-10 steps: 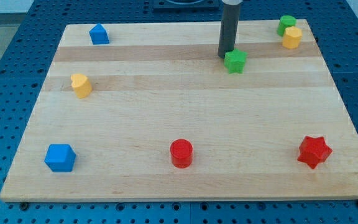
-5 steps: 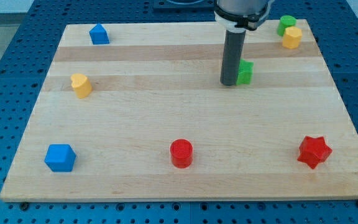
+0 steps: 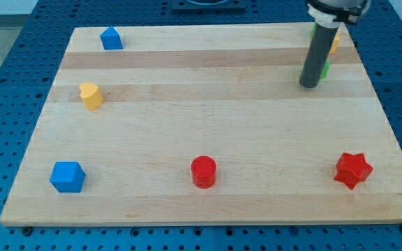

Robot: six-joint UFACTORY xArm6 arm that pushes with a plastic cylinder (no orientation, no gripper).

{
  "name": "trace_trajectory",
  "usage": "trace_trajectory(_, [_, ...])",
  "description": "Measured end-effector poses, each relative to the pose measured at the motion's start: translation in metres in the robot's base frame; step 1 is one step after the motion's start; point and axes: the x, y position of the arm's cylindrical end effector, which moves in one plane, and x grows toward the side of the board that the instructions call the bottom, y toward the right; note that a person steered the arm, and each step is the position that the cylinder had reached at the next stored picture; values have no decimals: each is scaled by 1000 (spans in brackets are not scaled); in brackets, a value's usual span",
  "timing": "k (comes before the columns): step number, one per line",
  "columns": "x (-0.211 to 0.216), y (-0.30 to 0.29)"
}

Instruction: Slide the green star below the hexagon

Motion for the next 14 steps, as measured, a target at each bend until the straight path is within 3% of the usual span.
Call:
trace_trajectory(5, [-17, 5])
trace_trajectory(9, [-19, -43])
trace_trajectory(14, [-40, 21])
